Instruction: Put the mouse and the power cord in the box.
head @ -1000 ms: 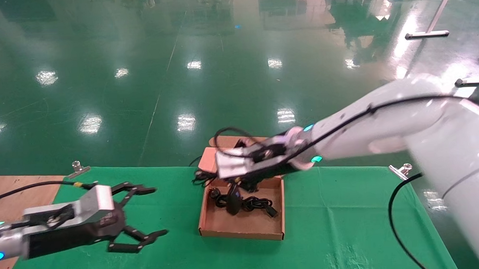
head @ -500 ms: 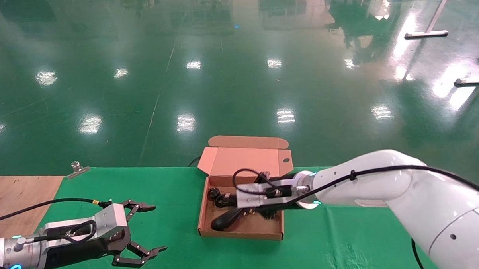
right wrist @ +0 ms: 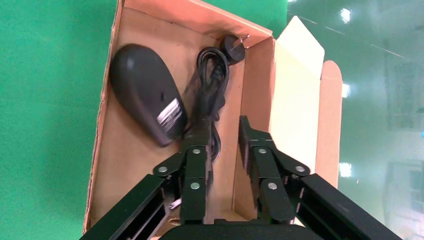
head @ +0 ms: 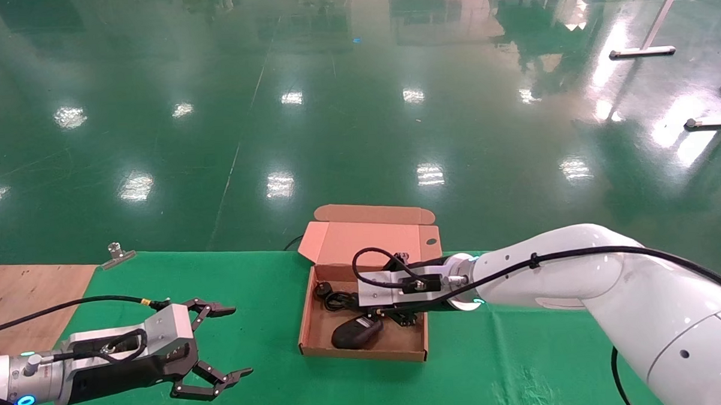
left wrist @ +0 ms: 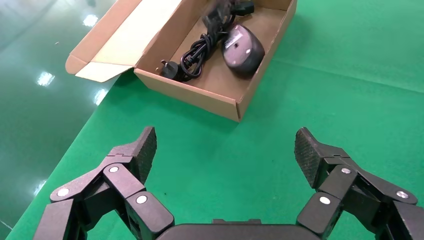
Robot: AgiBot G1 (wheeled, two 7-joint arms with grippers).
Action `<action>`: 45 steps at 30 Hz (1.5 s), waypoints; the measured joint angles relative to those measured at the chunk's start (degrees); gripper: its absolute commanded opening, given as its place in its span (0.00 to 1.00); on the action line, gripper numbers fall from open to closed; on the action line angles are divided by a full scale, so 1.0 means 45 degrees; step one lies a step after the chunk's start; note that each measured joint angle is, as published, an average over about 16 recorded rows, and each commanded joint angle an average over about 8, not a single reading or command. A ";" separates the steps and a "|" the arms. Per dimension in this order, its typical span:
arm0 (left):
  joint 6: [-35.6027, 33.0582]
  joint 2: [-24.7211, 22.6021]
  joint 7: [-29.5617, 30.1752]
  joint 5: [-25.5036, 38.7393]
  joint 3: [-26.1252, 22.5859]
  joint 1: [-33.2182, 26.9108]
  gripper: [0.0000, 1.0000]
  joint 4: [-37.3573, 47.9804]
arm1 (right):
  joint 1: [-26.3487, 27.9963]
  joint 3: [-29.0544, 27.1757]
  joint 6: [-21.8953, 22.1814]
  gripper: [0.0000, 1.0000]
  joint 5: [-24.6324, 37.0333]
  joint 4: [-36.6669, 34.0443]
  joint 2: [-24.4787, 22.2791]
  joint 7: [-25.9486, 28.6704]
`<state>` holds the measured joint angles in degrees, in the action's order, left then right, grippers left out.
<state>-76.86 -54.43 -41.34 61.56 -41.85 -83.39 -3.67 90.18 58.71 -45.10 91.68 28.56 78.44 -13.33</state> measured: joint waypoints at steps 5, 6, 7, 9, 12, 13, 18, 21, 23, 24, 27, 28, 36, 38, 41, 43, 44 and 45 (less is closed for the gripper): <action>-0.0004 0.0033 0.0103 -0.0033 0.0044 0.0036 1.00 -0.0148 | -0.0034 -0.0149 -0.0228 1.00 -0.0093 0.0141 -0.0115 0.0084; -0.0011 0.0052 0.0157 -0.0052 0.0070 0.0057 1.00 -0.0221 | -0.0063 -0.0203 -0.0291 1.00 -0.0147 0.0197 -0.0166 0.0115; -0.0019 0.0076 0.0221 -0.0076 0.0101 0.0083 1.00 -0.0308 | -0.0098 -0.0266 -0.0359 1.00 -0.0212 0.0261 -0.0227 0.0151; -0.0045 0.0137 0.0389 -0.0138 0.0183 0.0152 1.00 -0.0535 | -0.0192 -0.0422 -0.0522 1.00 -0.0382 0.0424 -0.0380 0.0239; -0.0099 0.0262 0.0728 -0.0266 0.0349 0.0293 1.00 -0.0991 | -0.0388 -0.0725 -0.0819 1.00 -0.0725 0.0742 -0.0684 0.0410; -0.0121 0.0313 0.0864 -0.0317 0.0416 0.0349 1.00 -0.1173 | -0.0466 -0.0844 -0.0933 1.00 -0.0863 0.0867 -0.0805 0.0477; -0.0269 0.0633 0.1719 -0.0641 0.0842 0.0709 1.00 -0.2319 | -0.0955 -0.1554 -0.1596 1.00 -0.1706 0.1620 -0.1534 0.0879; -0.0368 0.0849 0.2297 -0.0860 0.1129 0.0952 1.00 -0.3094 | -0.1277 -0.2026 -0.2038 1.00 -0.2263 0.2118 -0.2017 0.1145; -0.0435 0.0993 0.2683 -0.1007 0.1321 0.1114 1.00 -0.3612 | -0.1492 -0.2341 -0.2333 1.00 -0.2636 0.2452 -0.2339 0.1323; -0.0468 0.1064 0.2875 -0.1080 0.1416 0.1195 1.00 -0.3869 | -0.1598 -0.2498 -0.2480 1.00 -0.2821 0.2617 -0.2500 0.1411; -0.0567 0.1280 0.3452 -0.1299 0.1703 0.1437 1.00 -0.4643 | -0.1920 -0.2970 -0.2922 1.00 -0.3378 0.3116 -0.2982 0.1677; -0.0600 0.1351 0.3644 -0.1371 0.1798 0.1518 1.00 -0.4900 | -0.2026 -0.3126 -0.3068 1.00 -0.3562 0.3281 -0.3142 0.1765; -0.0865 0.1927 0.5185 -0.1956 0.2564 0.2165 1.00 -0.6966 | -0.2884 -0.4385 -0.4246 1.00 -0.5048 0.4612 -0.4430 0.2475; -0.0931 0.2071 0.5571 -0.2102 0.2756 0.2327 1.00 -0.7484 | -0.3099 -0.4700 -0.4541 1.00 -0.5421 0.4945 -0.4752 0.2653; -0.1030 0.2287 0.6148 -0.2321 0.3043 0.2570 1.00 -0.8258 | -0.3420 -0.5171 -0.4982 1.00 -0.5978 0.5443 -0.5234 0.2919; -0.1096 0.2429 0.6530 -0.2466 0.3233 0.2730 1.00 -0.8771 | -0.3633 -0.5484 -0.5275 1.00 -0.6347 0.5774 -0.5554 0.3095; -0.1130 0.2502 0.6725 -0.2540 0.3330 0.2812 1.00 -0.9032 | -0.3741 -0.5643 -0.5424 1.00 -0.6534 0.5942 -0.5717 0.3185; -0.1162 0.2574 0.6917 -0.2612 0.3425 0.2893 1.00 -0.9289 | -0.3848 -0.5799 -0.5570 1.00 -0.6719 0.6107 -0.5877 0.3273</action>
<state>-82.09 -42.85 -10.21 49.81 -26.44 -70.37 -45.47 72.87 32.61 -70.17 61.45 56.04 51.99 1.40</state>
